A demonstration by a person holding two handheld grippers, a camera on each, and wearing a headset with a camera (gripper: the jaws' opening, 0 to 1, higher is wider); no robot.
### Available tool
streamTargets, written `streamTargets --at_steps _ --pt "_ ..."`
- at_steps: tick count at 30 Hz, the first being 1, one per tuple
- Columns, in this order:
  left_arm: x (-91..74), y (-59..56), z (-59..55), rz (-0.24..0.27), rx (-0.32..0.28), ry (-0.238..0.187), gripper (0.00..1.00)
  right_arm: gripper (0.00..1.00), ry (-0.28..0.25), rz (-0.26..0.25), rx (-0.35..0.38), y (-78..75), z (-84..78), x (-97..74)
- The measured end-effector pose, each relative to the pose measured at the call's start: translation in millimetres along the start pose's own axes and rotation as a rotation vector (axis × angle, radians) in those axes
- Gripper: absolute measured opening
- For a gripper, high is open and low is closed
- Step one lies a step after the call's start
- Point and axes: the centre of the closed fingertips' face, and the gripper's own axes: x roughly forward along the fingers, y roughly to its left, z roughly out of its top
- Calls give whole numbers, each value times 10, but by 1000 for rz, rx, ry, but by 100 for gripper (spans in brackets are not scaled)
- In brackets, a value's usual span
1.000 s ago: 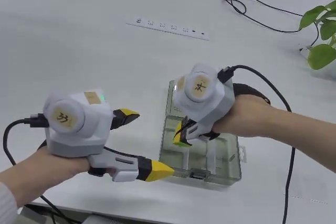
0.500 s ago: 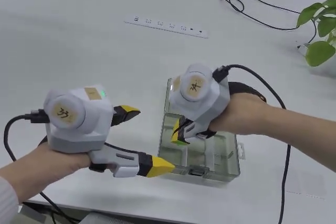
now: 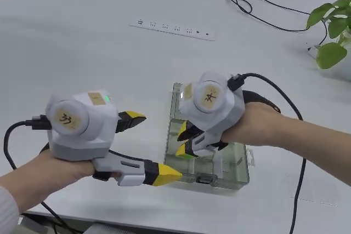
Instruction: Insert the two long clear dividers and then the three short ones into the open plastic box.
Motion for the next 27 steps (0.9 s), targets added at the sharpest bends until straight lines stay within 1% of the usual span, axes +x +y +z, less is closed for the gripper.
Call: streamTargets --at_steps 3,4,5,7,8,11,12,14,15,16,17,19,21,23,25,27 --pt "2 -5 17 1 3 -2 88 31 -50 -14 19 -8 32 -50" --pt "3 -9 23 0 2 -4 88 35 -78 -28 25 -21 52 -73" --pt "4 -10 25 -1 1 -5 88 38 -87 -29 24 -21 59 -78" --pt "5 -14 26 -1 4 -3 88 44 -104 -28 50 -8 41 -108" --pt "6 -19 29 -3 6 -3 88 46 -123 -22 59 13 42 -123" --pt "5 -32 45 -7 8 -7 89 54 -159 -17 92 46 23 -168" --pt "3 -35 52 -7 10 -8 89 57 -184 -21 105 53 26 -190" --pt "2 -42 63 -10 13 -10 89 65 -214 -17 114 77 27 -217" --pt "1 -44 67 -11 14 -12 89 67 -236 -16 110 91 25 -235" --pt "2 -44 69 -12 15 -12 89 67 -247 -14 117 100 16 -246" --pt "2 -42 67 -11 16 -10 89 67 -253 -9 144 111 -11 -252" --pt "1 -36 73 -10 21 -11 89 72 -258 -12 146 121 -53 -257" --pt "0 -35 85 -12 21 -13 89 77 -276 -22 152 129 -79 -272" --pt "-2 -28 96 -10 22 -16 89 83 -287 -36 172 123 -116 -285" --pt "-5 -23 105 -9 24 -18 89 86 -292 -41 181 122 -154 -300" --pt "-9 -19 111 -9 25 -18 89 87 -300 -58 197 103 -205 -336"
